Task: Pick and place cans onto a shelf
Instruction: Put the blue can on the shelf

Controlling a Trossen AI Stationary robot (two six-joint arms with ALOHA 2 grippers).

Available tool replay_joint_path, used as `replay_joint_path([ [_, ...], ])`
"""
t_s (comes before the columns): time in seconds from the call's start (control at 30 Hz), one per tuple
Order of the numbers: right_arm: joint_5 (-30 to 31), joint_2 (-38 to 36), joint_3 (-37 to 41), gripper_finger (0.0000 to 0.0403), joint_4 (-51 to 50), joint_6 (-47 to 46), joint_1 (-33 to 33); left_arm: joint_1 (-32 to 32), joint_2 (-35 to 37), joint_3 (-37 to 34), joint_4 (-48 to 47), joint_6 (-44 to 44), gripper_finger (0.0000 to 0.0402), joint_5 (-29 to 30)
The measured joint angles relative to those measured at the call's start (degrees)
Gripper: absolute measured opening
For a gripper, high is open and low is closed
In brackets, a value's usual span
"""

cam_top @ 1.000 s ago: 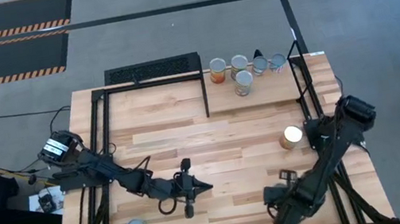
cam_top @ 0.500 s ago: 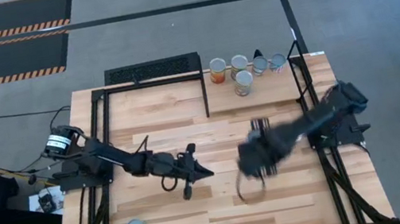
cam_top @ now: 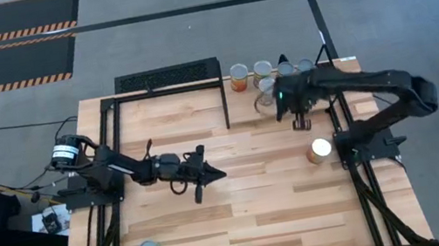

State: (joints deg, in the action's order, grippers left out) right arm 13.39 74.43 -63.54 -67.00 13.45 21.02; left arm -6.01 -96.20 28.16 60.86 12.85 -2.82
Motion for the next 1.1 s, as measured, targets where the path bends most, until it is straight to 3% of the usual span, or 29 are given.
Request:
replay_joint_path([
  [0.17, -1.3, 2.8, 1.2, 0.0005, 4.7, 8.1, 12.5, 1.3, 0.0, 0.0, 0.1, -0.5, 0.0, -2.5],
  [0.33, -3.2, 6.5, 1.2, 0.0005, 7.2, 12.3, 17.6, 1.3, 0.0, 0.0, 0.0, -0.6, 0.0, -2.5],
  [0.7, -6.7, 9.9, 1.2, 0.0013, 10.4, 14.1, 19.5, 1.3, 0.0, 0.0, -0.2, -0.6, 0.0, -2.5],
  [1.1, -6.0, 10.4, 1.2, 0.0087, 12.5, 11.1, 19.1, 1.3, 0.0, 0.0, -1.6, -0.1, 0.0, -2.5],
])
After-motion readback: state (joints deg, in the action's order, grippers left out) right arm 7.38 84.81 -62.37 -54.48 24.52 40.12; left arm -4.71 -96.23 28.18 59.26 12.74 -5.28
